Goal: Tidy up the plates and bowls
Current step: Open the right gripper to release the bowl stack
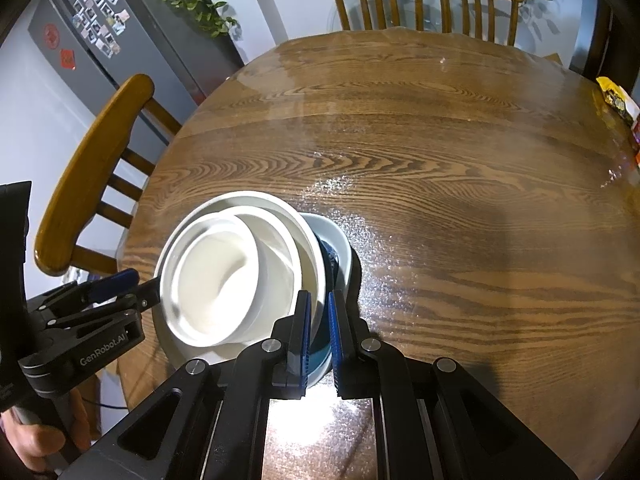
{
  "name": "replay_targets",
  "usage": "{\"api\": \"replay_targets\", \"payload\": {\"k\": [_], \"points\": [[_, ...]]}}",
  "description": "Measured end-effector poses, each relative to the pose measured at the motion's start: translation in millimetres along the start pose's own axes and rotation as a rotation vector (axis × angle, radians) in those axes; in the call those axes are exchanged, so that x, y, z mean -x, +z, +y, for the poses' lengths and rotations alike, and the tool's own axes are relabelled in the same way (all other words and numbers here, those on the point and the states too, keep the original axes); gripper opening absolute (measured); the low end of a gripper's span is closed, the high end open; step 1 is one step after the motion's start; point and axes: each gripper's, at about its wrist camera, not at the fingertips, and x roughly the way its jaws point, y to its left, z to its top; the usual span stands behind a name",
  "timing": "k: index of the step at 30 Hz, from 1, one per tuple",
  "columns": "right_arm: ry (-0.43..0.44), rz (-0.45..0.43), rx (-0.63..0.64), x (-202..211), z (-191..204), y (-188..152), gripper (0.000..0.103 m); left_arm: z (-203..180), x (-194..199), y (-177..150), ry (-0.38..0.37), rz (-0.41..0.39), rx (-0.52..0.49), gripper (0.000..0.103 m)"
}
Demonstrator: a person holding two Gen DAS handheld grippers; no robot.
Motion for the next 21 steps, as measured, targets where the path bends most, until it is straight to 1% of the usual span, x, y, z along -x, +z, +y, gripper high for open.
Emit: {"api": "replay_targets", "payload": {"k": [4,6,7,10,12,14,16,18,19,21], "points": [[0.003,-0.003,-0.001,1.7,-0.1,-0.7,0.011,0.9,1.6,-0.7,-0.003,-0.005,0.001,0.044],[0.005,-0.004,-0.002,2.5,0.1,-1.4,0.011,1.5,2.6,-1.5,-0.005,-0.009,0.002,0.046],[0.012,-0.004,-0.003,2.7,0.4,-1.4,0.011,1.4,2.9,-1.5,-0.002,-0.012,0.0,0.049],[0.011,-0.008,-0.001,5.5,1.4,-4.2,0.011,3.7,5.4,-3.1,-0.005,-0.017,0.003,0.05],[0.011,-0.012,-0.001,8.5,1.7,-6.3,0.011,5.9,10.1,-4.7,-0.025,-0.026,0.009,0.054],[-0.002,-0.023,0.007,13.1,3.0,-8.7,0.011,6.7,18.0,-6.8,-0.034,-0.046,0.002,0.068],[-0.007,-0.032,0.013,19.4,4.3,-11.7,0.011,8.0,25.8,-8.0,-0.037,-0.067,0.0,0.073],[-0.01,-0.041,0.015,25.0,4.4,-13.8,0.011,10.2,33.1,-9.3,-0.044,-0.081,0.005,0.074],[-0.01,-0.043,0.016,28.0,4.9,-15.2,0.014,11.9,37.0,-10.4,-0.051,-0.084,0.008,0.076],[-0.019,-0.053,0.024,34.0,7.0,-18.4,0.017,13.5,42.3,-11.6,-0.058,-0.093,0.006,0.079]]}}
